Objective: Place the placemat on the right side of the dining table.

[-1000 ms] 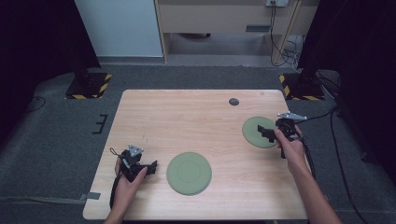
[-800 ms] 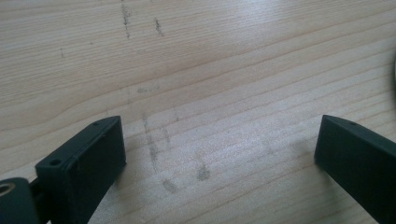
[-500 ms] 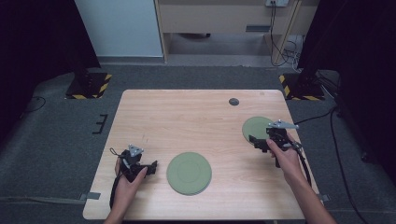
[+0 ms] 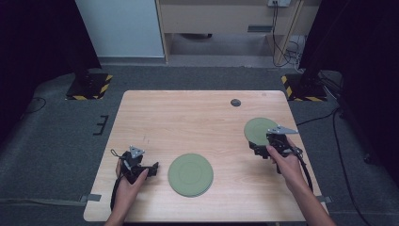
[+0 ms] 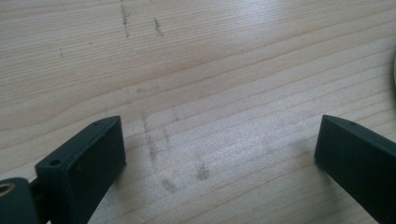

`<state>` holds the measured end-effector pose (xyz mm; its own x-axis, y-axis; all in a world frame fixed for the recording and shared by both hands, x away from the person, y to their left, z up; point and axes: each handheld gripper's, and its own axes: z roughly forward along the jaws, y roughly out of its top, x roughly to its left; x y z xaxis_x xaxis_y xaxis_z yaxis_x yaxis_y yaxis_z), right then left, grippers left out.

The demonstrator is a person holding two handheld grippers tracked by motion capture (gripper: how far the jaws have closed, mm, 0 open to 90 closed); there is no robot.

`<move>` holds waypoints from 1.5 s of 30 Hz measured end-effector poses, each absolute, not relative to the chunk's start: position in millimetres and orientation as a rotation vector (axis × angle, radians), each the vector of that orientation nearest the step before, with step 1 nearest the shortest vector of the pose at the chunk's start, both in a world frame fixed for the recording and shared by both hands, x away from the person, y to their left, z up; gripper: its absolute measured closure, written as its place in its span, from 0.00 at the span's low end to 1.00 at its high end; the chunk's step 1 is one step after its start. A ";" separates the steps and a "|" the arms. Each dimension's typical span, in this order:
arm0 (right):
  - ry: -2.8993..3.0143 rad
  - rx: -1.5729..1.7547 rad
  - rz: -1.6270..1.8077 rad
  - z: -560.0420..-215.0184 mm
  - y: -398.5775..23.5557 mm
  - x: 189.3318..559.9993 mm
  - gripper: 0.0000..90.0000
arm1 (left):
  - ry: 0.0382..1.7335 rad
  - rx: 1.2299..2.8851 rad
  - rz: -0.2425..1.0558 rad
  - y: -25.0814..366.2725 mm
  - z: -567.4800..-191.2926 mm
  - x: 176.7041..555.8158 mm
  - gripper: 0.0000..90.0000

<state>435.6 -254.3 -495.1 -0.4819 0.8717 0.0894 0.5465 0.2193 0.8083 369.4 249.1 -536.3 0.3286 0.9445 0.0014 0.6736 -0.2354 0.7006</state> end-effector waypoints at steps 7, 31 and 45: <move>2.138 1.289 1.140 -496.7 -247.1 428.5 0.11 | 1.416 1.996 0.580 249.1 -536.3 369.3 0.01; 2.244 1.178 1.035 -513.5 -235.6 406.7 0.10 | 1.399 2.006 0.573 248.4 -536.2 367.6 0.01; 2.304 1.162 1.033 -525.6 -222.2 403.4 0.09 | 1.394 2.008 0.572 248.1 -536.2 367.3 0.01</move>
<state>403.4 -222.2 -525.6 -0.5965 0.8026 0.0069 0.5391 0.3944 0.7442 367.3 248.1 -536.2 0.3488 0.9372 0.0019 0.6687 -0.2503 0.7002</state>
